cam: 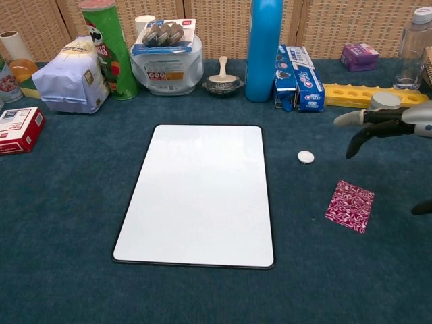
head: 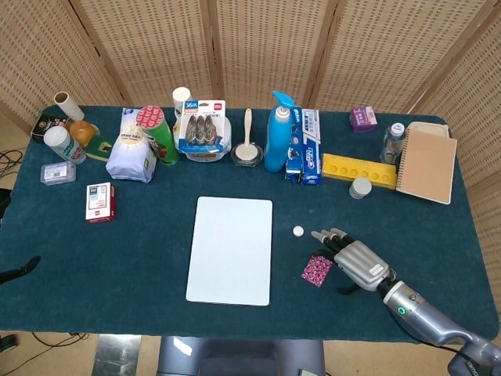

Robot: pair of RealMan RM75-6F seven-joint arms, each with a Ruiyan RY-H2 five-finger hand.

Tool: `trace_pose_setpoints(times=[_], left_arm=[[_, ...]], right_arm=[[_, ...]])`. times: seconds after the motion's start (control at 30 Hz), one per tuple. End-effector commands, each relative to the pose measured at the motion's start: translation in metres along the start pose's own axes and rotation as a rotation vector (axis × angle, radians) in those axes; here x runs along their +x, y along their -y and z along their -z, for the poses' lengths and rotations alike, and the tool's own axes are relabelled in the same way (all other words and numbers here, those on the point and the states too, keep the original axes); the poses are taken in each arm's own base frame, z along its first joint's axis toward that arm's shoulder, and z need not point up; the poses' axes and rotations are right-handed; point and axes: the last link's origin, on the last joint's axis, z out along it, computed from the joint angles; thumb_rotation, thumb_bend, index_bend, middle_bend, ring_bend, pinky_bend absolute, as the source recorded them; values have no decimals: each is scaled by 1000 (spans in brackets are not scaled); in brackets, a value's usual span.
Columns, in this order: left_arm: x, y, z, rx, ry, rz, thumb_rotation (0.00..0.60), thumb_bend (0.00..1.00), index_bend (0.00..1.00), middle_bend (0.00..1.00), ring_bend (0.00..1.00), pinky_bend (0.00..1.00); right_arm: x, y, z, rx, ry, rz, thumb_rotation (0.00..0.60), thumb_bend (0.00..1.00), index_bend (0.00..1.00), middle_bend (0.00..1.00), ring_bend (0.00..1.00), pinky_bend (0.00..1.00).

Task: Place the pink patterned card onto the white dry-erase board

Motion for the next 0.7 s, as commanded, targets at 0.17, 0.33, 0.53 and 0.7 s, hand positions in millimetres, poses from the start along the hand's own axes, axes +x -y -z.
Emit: trace_pose_setpoints(times=[0.17, 0.33, 0.53, 0.7], left_arm=[[-3, -2, -2, 4, 7, -13, 600, 118, 0, 0, 0, 93], [-4, -3, -4, 11, 9, -15, 600, 118, 0, 0, 0, 93], [-5, -3, -4, 16, 10, -19, 600, 118, 0, 0, 0, 93], [-5, -4, -5, 17, 11, -20, 600, 118, 0, 0, 0, 93]], right_arm=[[-9, 2, -24, 41, 18, 68, 600, 168, 253, 7, 0, 0], [-15, 2, -34, 72, 12, 121, 600, 181, 259, 8, 0, 0], [-22, -1, -45, 87, 19, 169, 600, 184, 268, 7, 0, 2], [-23, -1, -50, 104, -4, 218, 600, 184, 268, 7, 0, 19]])
